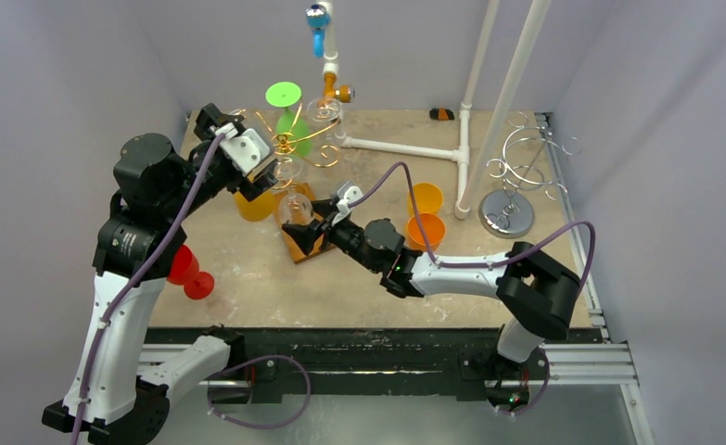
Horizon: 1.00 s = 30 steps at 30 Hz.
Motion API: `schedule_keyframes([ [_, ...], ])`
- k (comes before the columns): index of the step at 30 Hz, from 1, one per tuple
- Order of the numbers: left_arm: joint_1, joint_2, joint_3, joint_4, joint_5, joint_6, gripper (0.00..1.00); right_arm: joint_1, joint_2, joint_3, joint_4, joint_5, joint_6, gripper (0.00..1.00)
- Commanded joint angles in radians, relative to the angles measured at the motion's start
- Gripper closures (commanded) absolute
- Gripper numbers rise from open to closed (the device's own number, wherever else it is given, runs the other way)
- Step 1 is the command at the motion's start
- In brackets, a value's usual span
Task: Place the wine glass upside down on the wine glass rack
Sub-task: Turn the wine glass upside down at the wine rack.
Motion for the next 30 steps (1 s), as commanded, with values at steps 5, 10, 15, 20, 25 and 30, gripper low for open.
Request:
schedule_keyframes([
  [5, -0.003, 0.003, -0.006, 0.026, -0.024, -0.009, 0.11, -0.002, 0.001, 0.034, 0.027, 0.022, 0.018, 0.42],
  [10, -0.003, 0.000, -0.035, 0.027, -0.024, 0.009, 0.11, -0.003, -0.004, 0.025, 0.025, 0.018, 0.023, 0.29],
  [15, -0.003, 0.001, -0.091, 0.030, -0.031, 0.029, 0.11, -0.002, -0.014, 0.014, 0.025, 0.020, 0.030, 0.25],
  [20, -0.003, 0.006, -0.131, 0.046, -0.039, 0.041, 0.11, -0.002, -0.021, 0.014, 0.009, 0.017, 0.034, 0.01],
  [25, -0.003, 0.016, -0.115, 0.042, -0.028, 0.035, 0.11, -0.002, -0.069, -0.012, -0.002, 0.022, 0.039, 0.01],
  [30, -0.003, 0.026, -0.059, 0.009, 0.000, 0.004, 0.11, -0.002, -0.149, -0.023, -0.079, 0.019, 0.039, 0.01],
])
